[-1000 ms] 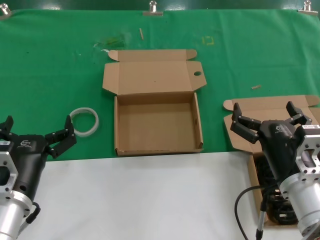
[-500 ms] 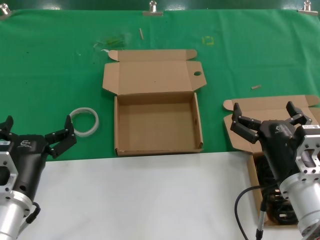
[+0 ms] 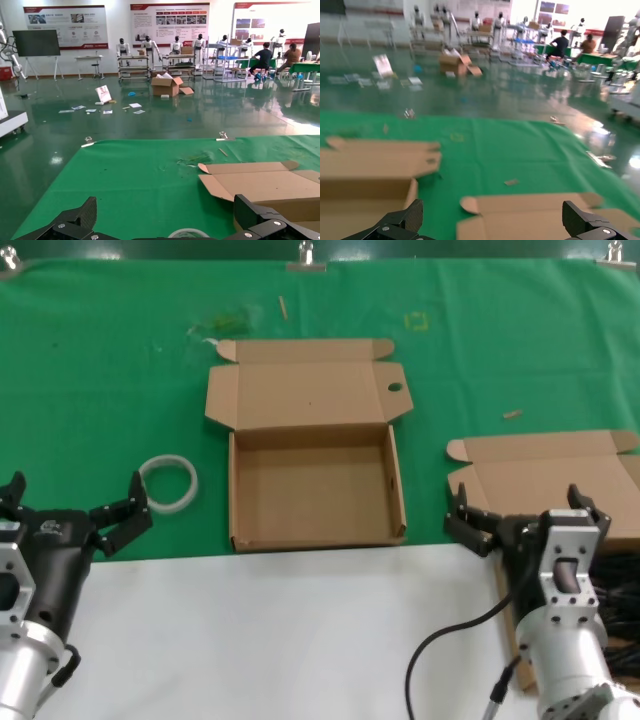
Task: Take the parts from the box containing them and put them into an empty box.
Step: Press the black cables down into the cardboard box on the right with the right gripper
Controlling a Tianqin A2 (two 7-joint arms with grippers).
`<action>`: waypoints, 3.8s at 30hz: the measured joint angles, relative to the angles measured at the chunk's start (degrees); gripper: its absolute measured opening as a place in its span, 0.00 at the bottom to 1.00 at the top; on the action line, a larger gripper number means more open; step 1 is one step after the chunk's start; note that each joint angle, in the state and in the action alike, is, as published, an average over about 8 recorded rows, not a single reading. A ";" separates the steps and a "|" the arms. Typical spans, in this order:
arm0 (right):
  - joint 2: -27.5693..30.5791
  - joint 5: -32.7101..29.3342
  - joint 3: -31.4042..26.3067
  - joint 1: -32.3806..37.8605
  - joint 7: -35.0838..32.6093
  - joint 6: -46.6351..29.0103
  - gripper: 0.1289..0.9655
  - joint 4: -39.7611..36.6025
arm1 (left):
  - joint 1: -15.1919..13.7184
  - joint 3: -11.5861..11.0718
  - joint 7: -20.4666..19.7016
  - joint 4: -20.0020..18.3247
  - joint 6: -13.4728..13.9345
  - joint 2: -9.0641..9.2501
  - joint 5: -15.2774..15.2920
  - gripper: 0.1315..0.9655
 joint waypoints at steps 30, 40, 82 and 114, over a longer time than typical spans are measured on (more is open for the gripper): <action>-0.03 9.63 -3.12 2.26 -76.32 43.83 1.00 6.18 | 0.00 0.00 -0.01 0.00 0.00 0.00 0.01 1.00; -0.05 13.22 -0.92 5.10 -90.18 39.88 1.00 1.78 | 0.00 0.00 -0.02 0.00 0.00 0.00 0.01 1.00; -0.05 13.78 1.13 8.19 -89.24 30.93 0.90 -9.46 | 0.00 0.00 -0.02 0.00 0.00 0.00 0.02 1.00; -0.05 16.20 -0.22 8.47 -85.68 28.51 0.23 -12.14 | 0.00 0.00 -0.02 0.00 0.00 0.00 0.01 1.00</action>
